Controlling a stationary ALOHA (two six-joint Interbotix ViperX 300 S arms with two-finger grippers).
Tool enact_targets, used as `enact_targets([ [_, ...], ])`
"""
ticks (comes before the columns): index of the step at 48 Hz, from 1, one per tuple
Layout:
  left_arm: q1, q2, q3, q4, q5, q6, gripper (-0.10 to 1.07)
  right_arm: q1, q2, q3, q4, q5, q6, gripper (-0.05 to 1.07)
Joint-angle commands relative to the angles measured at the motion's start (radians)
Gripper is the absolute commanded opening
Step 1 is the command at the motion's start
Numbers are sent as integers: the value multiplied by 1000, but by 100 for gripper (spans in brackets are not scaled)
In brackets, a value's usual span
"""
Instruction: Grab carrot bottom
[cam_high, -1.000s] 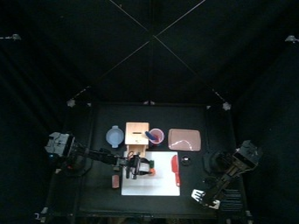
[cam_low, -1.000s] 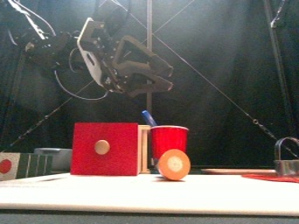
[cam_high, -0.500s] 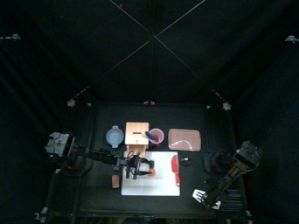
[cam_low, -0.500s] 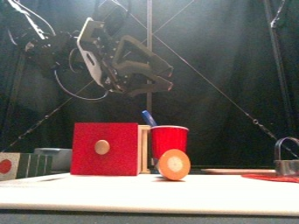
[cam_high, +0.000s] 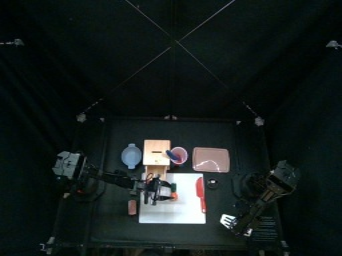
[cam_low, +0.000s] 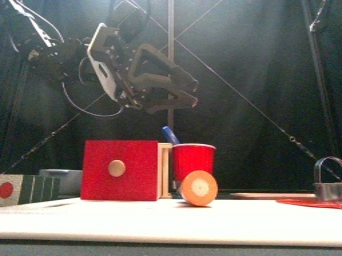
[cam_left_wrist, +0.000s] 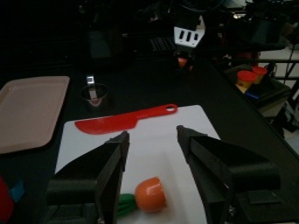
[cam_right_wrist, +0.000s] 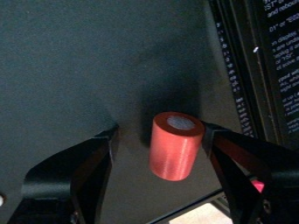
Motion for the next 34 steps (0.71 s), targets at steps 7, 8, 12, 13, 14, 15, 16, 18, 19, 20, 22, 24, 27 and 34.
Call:
enact_targets([
  [7,-3,-8,-14,2,-8,0,84,-29,-6,-38,-86,8,-5,101],
  [8,-3,-8,-14,2,-8,2,84,-31,-6,-40,-89,8,-6,101],
  [12,-5,-8,-14,2,-8,0,84,-31,-6,-46,-98,6,-12,101],
  [13,-6,-8,-14,2,-8,0,84,-31,-6,-48,-101,3,-14,101],
  [14,-6,-8,-14,0,-8,0,84,-29,-6,-49,-104,3,-15,101],
  [15,-6,-8,-14,2,-8,0,84,-28,-6,-51,-109,2,-20,102],
  [16,-6,-8,-14,2,-6,0,84,-26,-6,-52,-112,0,-26,102],
  [18,-6,-8,-14,2,-8,2,84,-26,-6,-55,-124,-9,-44,102],
  [19,-6,-8,-14,0,-6,0,84,-26,-6,-57,-129,-15,-52,102],
  [20,-6,-6,-14,2,-6,0,84,-26,-6,-58,-137,-28,-67,102],
  [22,-6,-6,-15,2,-6,2,84,-31,-6,-64,-150,-49,-92,102],
  [24,-6,-5,-15,2,-8,0,84,-34,-5,-71,-167,-72,-112,102],
  [27,-6,-2,-17,2,-6,0,84,-41,0,-77,-178,-107,-146,102],
  [34,-6,2,-20,2,-6,0,84,-52,0,-61,-155,-117,-192,102],
])
